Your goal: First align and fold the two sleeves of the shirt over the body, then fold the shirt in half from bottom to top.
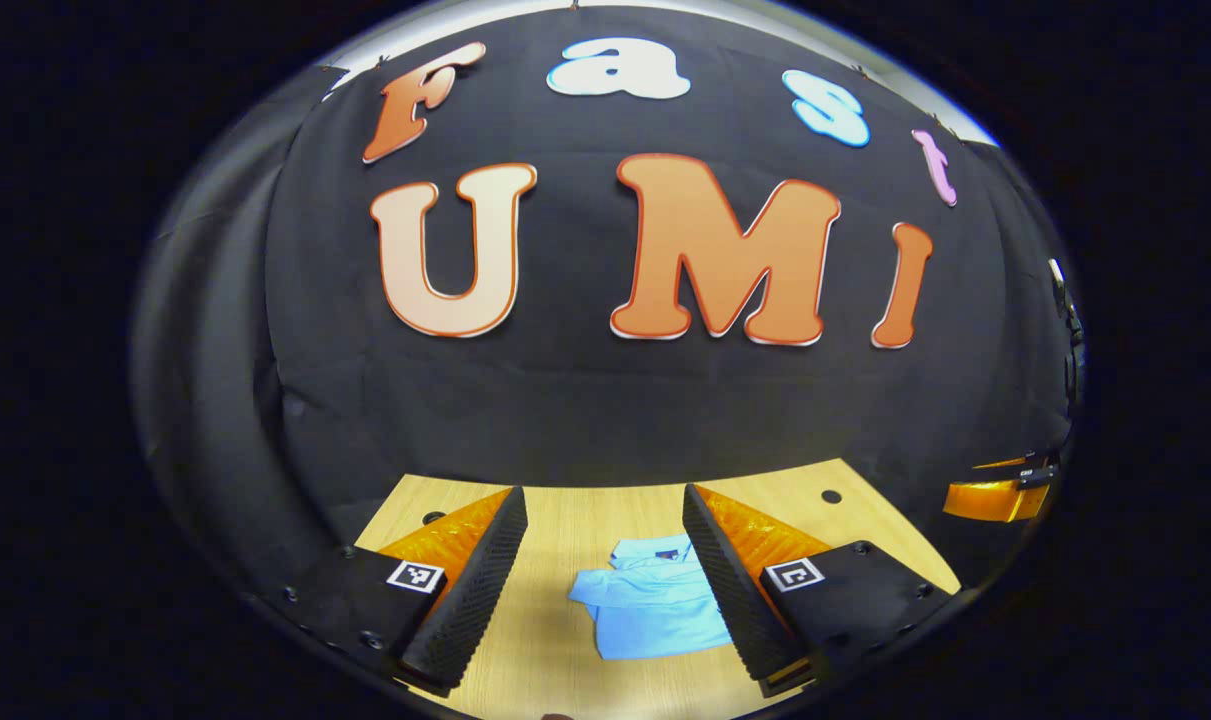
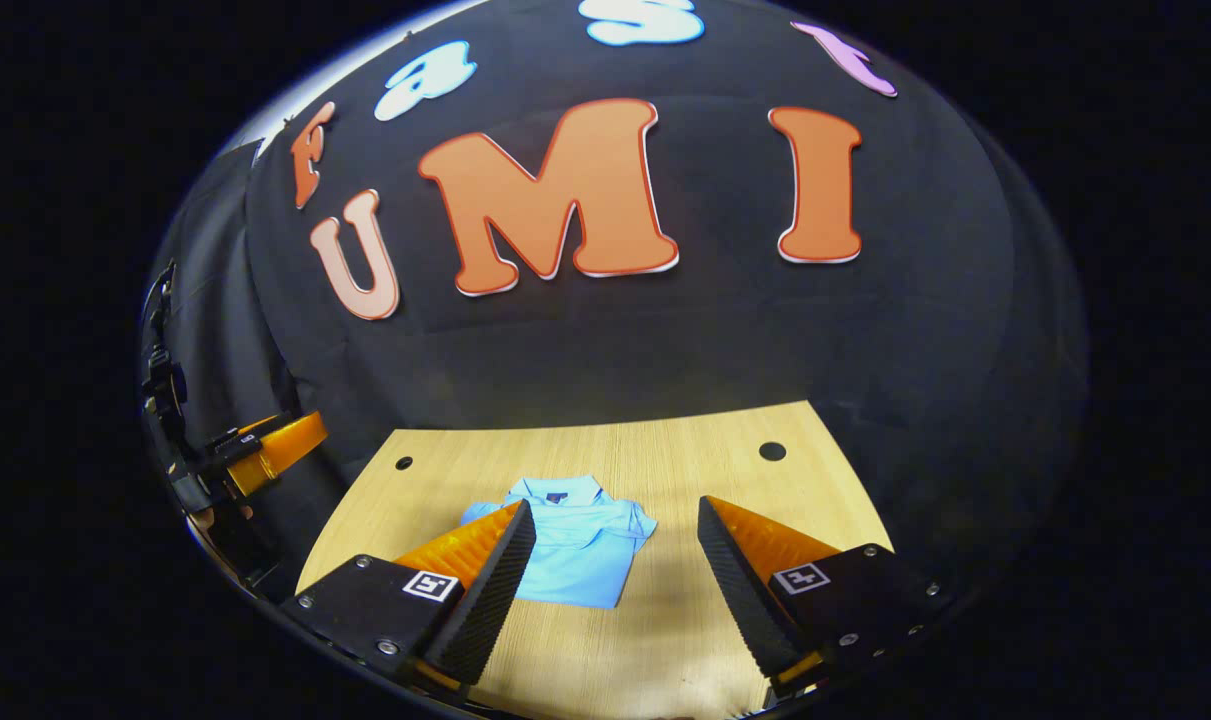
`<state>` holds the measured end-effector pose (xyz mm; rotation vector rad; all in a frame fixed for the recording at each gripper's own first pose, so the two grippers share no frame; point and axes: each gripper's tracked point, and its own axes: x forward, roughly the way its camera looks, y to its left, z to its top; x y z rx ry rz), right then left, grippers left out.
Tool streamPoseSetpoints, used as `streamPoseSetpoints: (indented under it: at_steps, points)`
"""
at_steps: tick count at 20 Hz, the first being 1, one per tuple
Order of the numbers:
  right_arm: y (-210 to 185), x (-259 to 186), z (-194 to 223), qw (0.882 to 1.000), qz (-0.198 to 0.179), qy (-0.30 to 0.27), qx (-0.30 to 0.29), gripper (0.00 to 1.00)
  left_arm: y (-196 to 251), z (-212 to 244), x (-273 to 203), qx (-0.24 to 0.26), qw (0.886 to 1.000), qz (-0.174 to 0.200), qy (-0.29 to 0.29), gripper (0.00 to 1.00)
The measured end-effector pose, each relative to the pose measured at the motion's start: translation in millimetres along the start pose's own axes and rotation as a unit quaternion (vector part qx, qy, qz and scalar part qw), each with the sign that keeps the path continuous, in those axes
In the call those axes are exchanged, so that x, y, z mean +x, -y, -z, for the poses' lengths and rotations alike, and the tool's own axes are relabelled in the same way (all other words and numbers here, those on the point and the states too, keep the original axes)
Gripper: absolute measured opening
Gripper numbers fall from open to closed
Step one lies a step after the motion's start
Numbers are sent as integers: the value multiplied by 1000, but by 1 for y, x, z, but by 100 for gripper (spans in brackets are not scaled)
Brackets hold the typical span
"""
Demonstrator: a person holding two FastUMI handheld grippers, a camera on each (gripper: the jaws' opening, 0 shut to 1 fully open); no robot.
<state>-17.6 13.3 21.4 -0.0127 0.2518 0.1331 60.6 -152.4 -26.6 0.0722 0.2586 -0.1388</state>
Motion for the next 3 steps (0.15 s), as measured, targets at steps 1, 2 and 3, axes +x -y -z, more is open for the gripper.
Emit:
streamPoseSetpoints:
  at_steps: [1,2,3]
  points:
    - [-1,-11,-4,1000,-1,17,-6,98,1,-5,-11,-4,1000,3,10,100]
    - [-4,-21,-7,999,-3,36,-11,98,2,-10,-24,-3,1000,2,23,100]
    - [-7,-31,-10,999,-5,52,-11,99,1,-16,-32,2,999,-1,37,100]
